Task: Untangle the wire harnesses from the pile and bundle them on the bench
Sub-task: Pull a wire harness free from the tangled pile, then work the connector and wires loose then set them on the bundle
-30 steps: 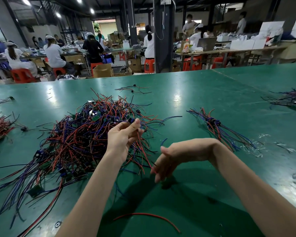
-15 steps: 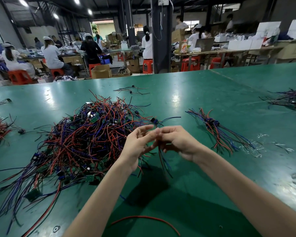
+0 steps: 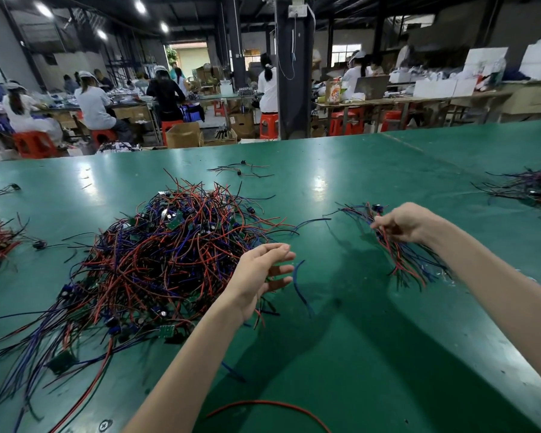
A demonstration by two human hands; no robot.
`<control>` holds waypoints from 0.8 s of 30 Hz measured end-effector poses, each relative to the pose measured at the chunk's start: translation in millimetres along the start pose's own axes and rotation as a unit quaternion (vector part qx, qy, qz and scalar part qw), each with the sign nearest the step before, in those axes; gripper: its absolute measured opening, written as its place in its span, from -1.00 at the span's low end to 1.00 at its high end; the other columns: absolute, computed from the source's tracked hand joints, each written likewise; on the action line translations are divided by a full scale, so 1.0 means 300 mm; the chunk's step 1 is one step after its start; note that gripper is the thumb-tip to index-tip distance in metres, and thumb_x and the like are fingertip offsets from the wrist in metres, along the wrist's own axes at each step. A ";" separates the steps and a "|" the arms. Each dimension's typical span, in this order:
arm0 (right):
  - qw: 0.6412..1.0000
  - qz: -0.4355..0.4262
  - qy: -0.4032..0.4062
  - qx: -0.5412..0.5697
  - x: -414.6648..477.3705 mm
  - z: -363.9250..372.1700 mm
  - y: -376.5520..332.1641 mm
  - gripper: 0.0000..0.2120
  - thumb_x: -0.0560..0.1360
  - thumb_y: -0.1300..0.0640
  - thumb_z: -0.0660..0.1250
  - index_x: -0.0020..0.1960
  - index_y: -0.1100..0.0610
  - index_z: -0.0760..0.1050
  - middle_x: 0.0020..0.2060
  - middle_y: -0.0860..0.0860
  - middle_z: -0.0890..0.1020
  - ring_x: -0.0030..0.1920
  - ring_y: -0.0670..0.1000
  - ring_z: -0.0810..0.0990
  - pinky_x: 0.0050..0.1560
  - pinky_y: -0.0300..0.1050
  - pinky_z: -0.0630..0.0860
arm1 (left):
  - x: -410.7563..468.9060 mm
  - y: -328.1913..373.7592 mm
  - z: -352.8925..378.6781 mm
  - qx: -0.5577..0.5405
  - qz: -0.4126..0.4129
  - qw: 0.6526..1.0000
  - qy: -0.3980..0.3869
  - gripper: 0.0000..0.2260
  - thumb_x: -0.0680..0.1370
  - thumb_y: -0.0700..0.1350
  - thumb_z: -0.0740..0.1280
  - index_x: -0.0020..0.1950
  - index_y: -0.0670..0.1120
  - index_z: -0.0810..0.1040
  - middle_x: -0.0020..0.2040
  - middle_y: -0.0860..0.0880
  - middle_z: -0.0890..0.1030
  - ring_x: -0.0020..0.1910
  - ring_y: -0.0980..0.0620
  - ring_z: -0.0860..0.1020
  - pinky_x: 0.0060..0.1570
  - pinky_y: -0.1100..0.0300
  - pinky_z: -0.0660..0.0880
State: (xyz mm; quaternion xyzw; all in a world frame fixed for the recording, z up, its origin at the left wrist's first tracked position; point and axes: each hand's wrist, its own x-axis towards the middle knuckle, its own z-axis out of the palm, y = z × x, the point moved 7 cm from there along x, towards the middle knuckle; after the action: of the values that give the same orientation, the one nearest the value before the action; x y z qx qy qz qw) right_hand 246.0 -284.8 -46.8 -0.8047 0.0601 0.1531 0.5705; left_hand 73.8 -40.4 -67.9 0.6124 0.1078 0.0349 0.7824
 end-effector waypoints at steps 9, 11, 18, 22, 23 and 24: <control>0.901 -0.048 0.152 -0.403 -0.046 -0.061 -0.004 -0.73 0.40 0.11 0.47 -0.15 0.30 0.49 -0.07 0.25 0.61 -0.05 0.19 0.59 -0.07 -0.07 0.49 | -0.001 0.030 -0.035 0.331 0.143 0.926 0.111 -0.92 0.57 -0.21 0.28 -0.08 -0.11 0.56 -0.17 -0.08 0.64 -0.28 0.00 0.56 -0.21 0.11 0.55; 0.854 -0.080 0.201 -0.473 -0.094 -0.023 -0.043 -0.77 0.43 0.11 0.39 -0.04 0.23 0.44 0.10 0.25 0.53 0.11 0.21 0.53 -0.01 -0.05 0.45 | -0.016 0.034 -0.014 0.499 0.197 0.836 0.111 -0.90 0.57 -0.14 0.27 -0.06 -0.09 0.58 -0.16 -0.01 0.64 -0.19 -0.04 0.58 -0.13 0.10 0.53; 0.886 -0.287 0.073 -0.358 -0.196 0.340 -0.138 -0.83 0.50 0.21 0.26 0.02 0.17 0.60 0.02 0.14 0.66 0.06 0.13 0.58 0.09 -0.08 0.48 | -0.022 0.010 0.004 0.603 0.187 0.770 0.088 -0.85 0.57 -0.07 0.24 0.00 -0.08 0.58 -0.06 -0.06 0.64 -0.06 -0.13 0.57 -0.10 0.09 0.48; 0.895 -0.341 -0.009 -0.288 -0.237 0.541 -0.169 -0.81 0.50 0.25 0.25 0.00 0.16 0.63 0.00 0.09 0.67 0.05 0.09 0.58 0.13 -0.07 0.47 | -0.033 0.010 0.017 0.621 0.204 0.753 0.075 -0.86 0.54 -0.08 0.25 -0.02 -0.09 0.58 -0.06 -0.09 0.64 -0.05 -0.17 0.58 -0.13 0.09 0.48; 0.893 -0.356 -0.019 -0.274 -0.243 0.579 -0.181 -0.80 0.51 0.26 0.24 0.01 0.17 0.63 0.01 0.10 0.66 0.07 0.09 0.58 0.15 -0.05 0.46 | -0.034 0.009 0.019 0.618 0.205 0.755 0.078 -0.86 0.54 -0.08 0.24 -0.03 -0.08 0.58 -0.06 -0.09 0.64 -0.05 -0.16 0.58 -0.13 0.08 0.48; 0.890 -0.372 -0.026 -0.261 -0.250 0.612 -0.197 -0.79 0.53 0.28 0.22 0.03 0.18 0.62 0.03 0.11 0.65 0.08 0.09 0.56 0.17 -0.05 0.44 | -0.036 0.009 0.021 0.620 0.203 0.753 0.083 -0.85 0.54 -0.08 0.23 -0.05 -0.08 0.58 -0.07 -0.09 0.64 -0.05 -0.16 0.58 -0.13 0.07 0.48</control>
State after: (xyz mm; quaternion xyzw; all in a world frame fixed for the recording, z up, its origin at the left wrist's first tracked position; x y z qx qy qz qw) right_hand 158.4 -98.5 -25.6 -0.8838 -0.3010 -0.0395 0.3561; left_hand 64.9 -47.8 -62.3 0.9655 0.0433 0.1693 0.1933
